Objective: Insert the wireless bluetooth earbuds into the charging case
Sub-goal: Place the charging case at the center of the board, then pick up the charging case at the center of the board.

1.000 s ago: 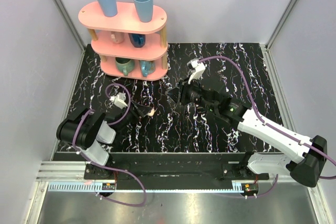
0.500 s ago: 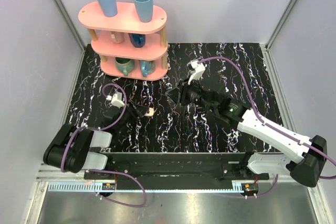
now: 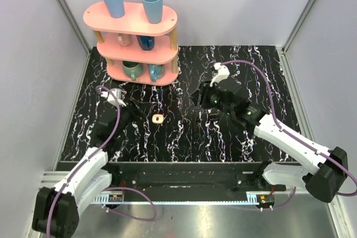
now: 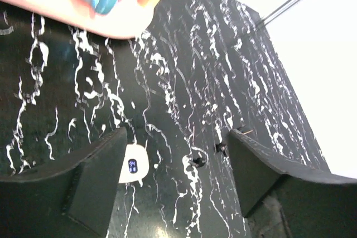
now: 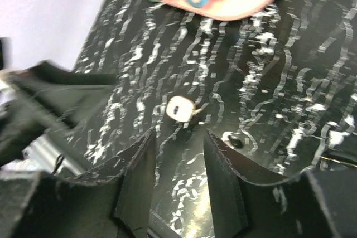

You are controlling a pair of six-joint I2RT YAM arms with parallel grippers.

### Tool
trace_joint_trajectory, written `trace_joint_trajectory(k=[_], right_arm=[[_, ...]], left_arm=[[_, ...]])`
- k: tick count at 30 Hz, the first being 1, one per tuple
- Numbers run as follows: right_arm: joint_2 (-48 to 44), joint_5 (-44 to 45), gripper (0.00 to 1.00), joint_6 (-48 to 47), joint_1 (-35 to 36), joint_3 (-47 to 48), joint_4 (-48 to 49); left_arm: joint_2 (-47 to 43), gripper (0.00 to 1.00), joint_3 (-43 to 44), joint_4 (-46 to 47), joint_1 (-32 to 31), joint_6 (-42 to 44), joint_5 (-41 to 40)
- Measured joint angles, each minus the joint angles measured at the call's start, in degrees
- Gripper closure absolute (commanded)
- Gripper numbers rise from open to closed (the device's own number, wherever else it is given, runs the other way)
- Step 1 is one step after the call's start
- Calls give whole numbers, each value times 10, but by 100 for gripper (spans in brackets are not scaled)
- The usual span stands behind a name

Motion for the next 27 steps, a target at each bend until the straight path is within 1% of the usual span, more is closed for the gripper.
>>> trace_joint_trajectory(k=[1, 2, 4, 5, 6, 7, 8, 10, 11, 12, 13, 20, 24, 27], right_arm=[[-1, 0, 44, 4, -14, -7, -6], [-2, -1, 41, 9, -32, -18, -9], [-6, 0, 38, 16, -58, -35, -22], [-8, -1, 36, 19, -73, -42, -30], [-9, -1, 33, 22, -83, -47, -37], [-10, -1, 20, 24, -94, -52, -45], [-12, -2, 17, 29, -108, -59, -52], [-14, 0, 16, 41, -131, -68, -67], [-14, 0, 10, 46, -139, -70, -73], [-14, 0, 3, 56, -150, -75, -80], [-13, 0, 0, 66, -156, -77, -87], [10, 7, 0, 123, -164, -99, -110], [18, 35, 0, 163, -164, -109, -135], [18, 74, 0, 222, -164, -109, -157]], left_arm=[[-20, 14, 9, -15, 0, 7, -3], [-43, 13, 19, -32, 0, 15, -6], [-69, 11, 29, -50, 0, 25, -9], [-79, 4, 34, -61, 0, 32, -9], [-83, 1, 37, -67, 0, 36, -7], [-85, 1, 42, -76, 0, 44, -3], [-84, 1, 47, -83, 0, 51, 0], [-79, 1, 57, -98, 0, 61, 10], [-75, 1, 62, -103, 0, 65, 17], [-70, 1, 66, -105, 0, 71, 24], [-66, 1, 70, -108, 0, 73, 30], [-71, 1, 76, -112, 0, 88, 60], [-97, 1, 81, -121, 0, 92, 57], [-123, 1, 85, -123, 0, 91, 40]])
